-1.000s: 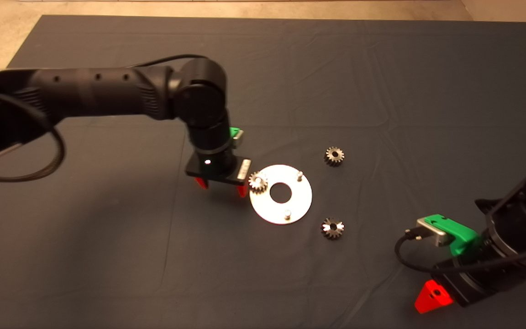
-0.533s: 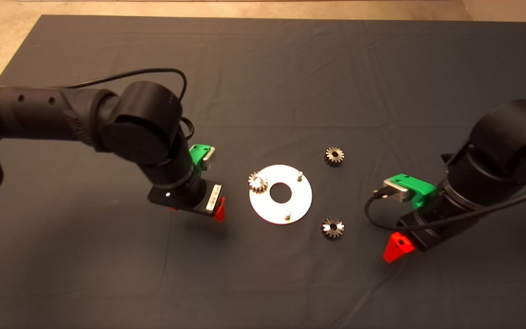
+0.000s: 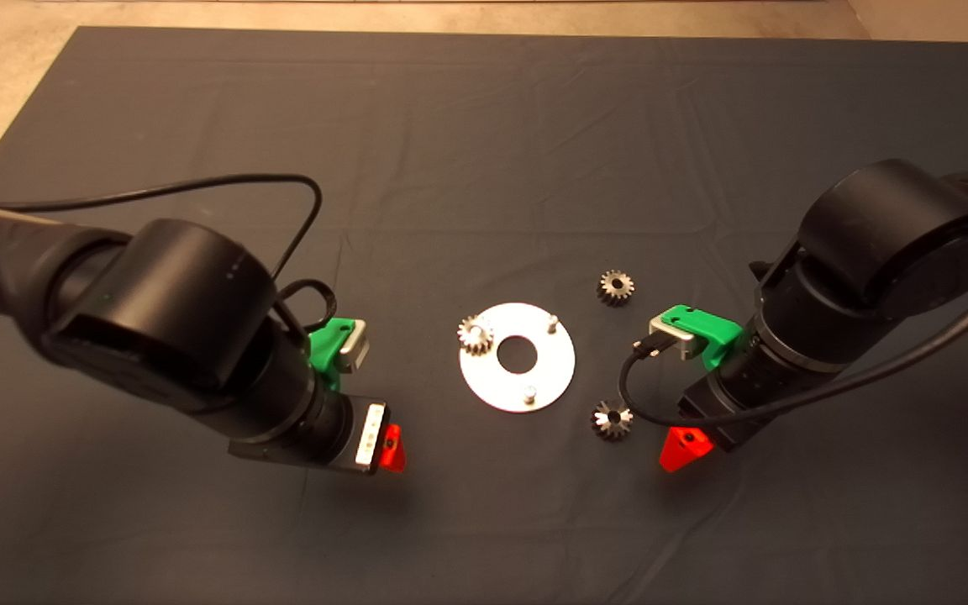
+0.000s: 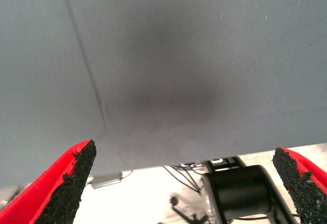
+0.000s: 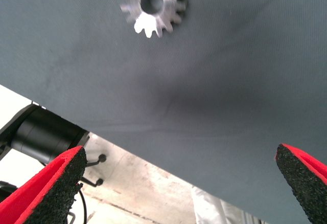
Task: Install three planetary gears onto the carrier pins
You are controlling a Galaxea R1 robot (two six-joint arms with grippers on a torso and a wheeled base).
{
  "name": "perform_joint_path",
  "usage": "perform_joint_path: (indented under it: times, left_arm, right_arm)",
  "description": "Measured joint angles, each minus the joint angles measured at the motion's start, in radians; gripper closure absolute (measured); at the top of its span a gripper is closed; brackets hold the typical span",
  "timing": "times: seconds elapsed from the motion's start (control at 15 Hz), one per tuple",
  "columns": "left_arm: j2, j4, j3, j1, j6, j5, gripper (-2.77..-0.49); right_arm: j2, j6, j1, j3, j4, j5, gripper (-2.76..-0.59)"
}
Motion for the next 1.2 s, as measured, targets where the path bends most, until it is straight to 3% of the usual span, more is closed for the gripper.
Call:
perform_joint_path:
  times: [0.13, 0.4, 0.67, 0.87, 1.2]
  left_arm:
    - [-0.003, 0.012, 0.043, 0.0, -0.098, 0.0, -2.48]
    - [-0.008, 0.027, 0.102, 0.0, -0.178, 0.0, -2.48]
    - [-0.009, 0.031, 0.123, 0.0, -0.212, 0.0, -2.48]
    - [-0.012, 0.032, 0.124, 0.0, -0.217, 0.001, -2.48]
    - [-0.014, 0.037, 0.124, 0.0, -0.223, 0.0, -2.48]
  right_arm:
    - [0.0, 0.0, 0.003, -0.027, -0.011, -0.002, -2.76]
    - [0.002, 0.001, -0.006, -0.064, -0.03, -0.002, -2.76]
    - [0.023, 0.003, -0.058, -0.082, -0.059, -0.002, -2.76]
    - [0.048, 0.003, -0.097, -0.077, -0.104, -0.002, -2.76]
    - [0.078, 0.002, -0.114, -0.045, -0.197, -0.002, -2.76]
